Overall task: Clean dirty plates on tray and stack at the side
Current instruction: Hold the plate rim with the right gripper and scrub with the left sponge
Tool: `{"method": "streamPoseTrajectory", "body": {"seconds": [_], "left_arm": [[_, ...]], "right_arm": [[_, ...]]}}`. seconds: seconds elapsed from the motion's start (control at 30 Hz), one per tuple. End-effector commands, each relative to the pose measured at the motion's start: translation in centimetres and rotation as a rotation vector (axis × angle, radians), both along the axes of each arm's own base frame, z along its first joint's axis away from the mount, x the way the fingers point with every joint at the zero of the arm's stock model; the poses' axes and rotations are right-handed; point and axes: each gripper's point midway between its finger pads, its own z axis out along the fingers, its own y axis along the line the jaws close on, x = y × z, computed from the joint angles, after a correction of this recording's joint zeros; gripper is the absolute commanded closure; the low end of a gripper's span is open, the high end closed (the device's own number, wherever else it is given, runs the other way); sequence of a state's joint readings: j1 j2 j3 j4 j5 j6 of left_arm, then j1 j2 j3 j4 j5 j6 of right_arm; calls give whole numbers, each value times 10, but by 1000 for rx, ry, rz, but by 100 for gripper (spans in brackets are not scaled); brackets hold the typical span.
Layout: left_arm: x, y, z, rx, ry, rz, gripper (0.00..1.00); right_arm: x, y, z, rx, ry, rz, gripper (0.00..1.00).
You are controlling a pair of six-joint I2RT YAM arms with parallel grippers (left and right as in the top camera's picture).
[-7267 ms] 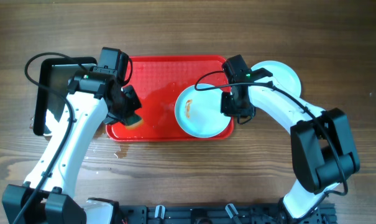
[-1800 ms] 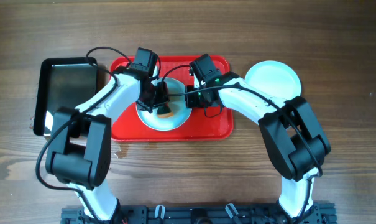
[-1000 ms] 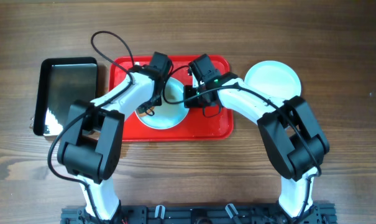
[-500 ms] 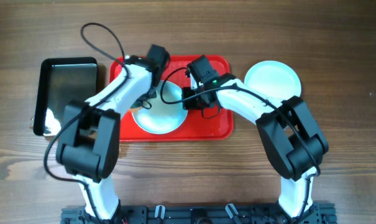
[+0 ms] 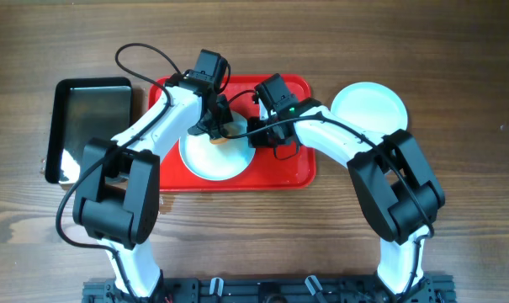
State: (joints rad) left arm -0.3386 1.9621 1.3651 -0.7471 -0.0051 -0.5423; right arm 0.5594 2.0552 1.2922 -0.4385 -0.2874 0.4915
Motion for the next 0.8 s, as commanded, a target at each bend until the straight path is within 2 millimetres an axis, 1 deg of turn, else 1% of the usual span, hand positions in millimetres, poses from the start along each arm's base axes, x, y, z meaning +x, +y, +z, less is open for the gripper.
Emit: {"method": "streamPoseTrajectory", "body": {"seconds": [0.0,0.07,0.17,0.23,0.3,0.37,0.43,0.53,0.6,0.67,0.7,0.77], "left_arm": [[-15,-17,-7,-59,55,-48,96],[-21,-19,-11,-62,70,-57,96],[-31,-22,-23,-56,85,-71,96],[-33,-19,-31,-49,78,-71,96],[-31,-12,-36,-24,62,-57,96],[-27,1,-38,23,45,-35,96],[-21,20,-38,98,21,-5,96],[-15,40,-36,179,1,-21,96],[-14,54,-35,237,-3,-27,96],[-13,74,-32,330,-10,-1,96],[-13,85,-29,383,-11,11,96],[-17,100,-26,456,1,23,96]], "right_arm": [[-12,-35,-42,-163,48,-27,96],[-12,-35,-42,-163,48,-28,96],[-12,-35,-42,-163,48,-27,96],[-12,-35,-42,-164,48,-27,96],[-12,-35,-42,-164,48,-27,96],[-13,-35,-42,-164,48,-27,96],[-13,-35,-42,-164,48,-27,96],[-13,-35,-42,-165,50,-27,96],[-13,-35,-42,-165,50,-27,96],[-13,-35,-42,-165,50,-27,96],[-13,-35,-42,-165,50,-27,96],[-13,-35,-42,-165,50,-27,96]]}}
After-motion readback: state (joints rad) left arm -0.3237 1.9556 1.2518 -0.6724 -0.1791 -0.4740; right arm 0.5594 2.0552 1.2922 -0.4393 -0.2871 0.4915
